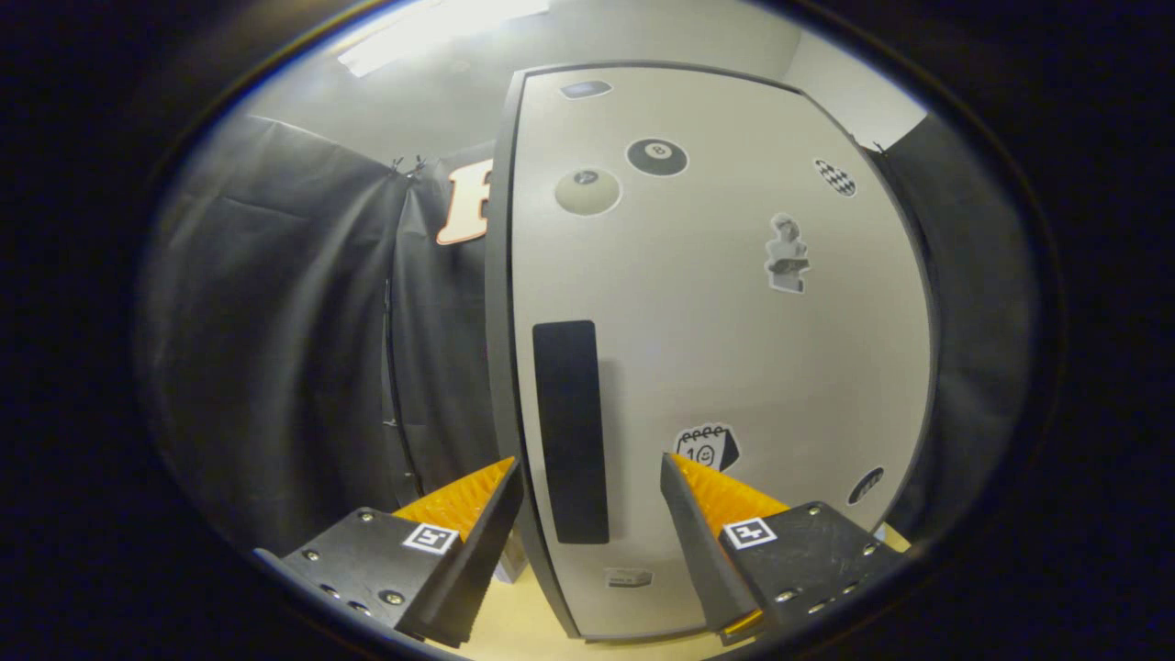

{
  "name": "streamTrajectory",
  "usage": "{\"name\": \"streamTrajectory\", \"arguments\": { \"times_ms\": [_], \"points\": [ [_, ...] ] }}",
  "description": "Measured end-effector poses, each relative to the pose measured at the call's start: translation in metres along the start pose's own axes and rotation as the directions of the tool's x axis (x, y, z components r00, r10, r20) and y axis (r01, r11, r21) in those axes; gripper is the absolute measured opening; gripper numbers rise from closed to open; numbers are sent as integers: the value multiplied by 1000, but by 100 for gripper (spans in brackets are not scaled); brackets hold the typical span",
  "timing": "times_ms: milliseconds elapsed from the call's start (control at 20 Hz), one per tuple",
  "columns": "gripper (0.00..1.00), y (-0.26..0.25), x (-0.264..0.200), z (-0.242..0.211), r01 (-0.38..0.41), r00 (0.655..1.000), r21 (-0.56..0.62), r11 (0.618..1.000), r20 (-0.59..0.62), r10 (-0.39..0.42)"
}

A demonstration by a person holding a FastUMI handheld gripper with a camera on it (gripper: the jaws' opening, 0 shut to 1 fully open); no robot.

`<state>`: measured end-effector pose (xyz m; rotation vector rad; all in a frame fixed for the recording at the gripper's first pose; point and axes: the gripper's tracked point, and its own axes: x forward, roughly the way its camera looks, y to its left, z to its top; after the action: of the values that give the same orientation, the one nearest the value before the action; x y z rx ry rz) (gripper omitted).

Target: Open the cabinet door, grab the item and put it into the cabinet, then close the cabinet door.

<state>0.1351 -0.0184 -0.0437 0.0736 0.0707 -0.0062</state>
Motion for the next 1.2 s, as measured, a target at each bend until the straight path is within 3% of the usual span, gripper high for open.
{"name": "streamTrajectory", "arguments": {
  "times_ms": [400,500,650,800,900,1200],
  "points": [
    [61,-2,8,3,21,999,-9,1000,27,-20],
    [49,12,7,3,-18,999,-28,999,39,19],
    [30,11,9,3,-13,999,-27,1000,42,14],
    [25,10,9,2,-15,999,-32,999,36,16],
    [17,9,7,2,-1,1000,-33,999,27,2],
    [17,3,-4,2,34,998,-27,999,46,-33]
  ]
}}
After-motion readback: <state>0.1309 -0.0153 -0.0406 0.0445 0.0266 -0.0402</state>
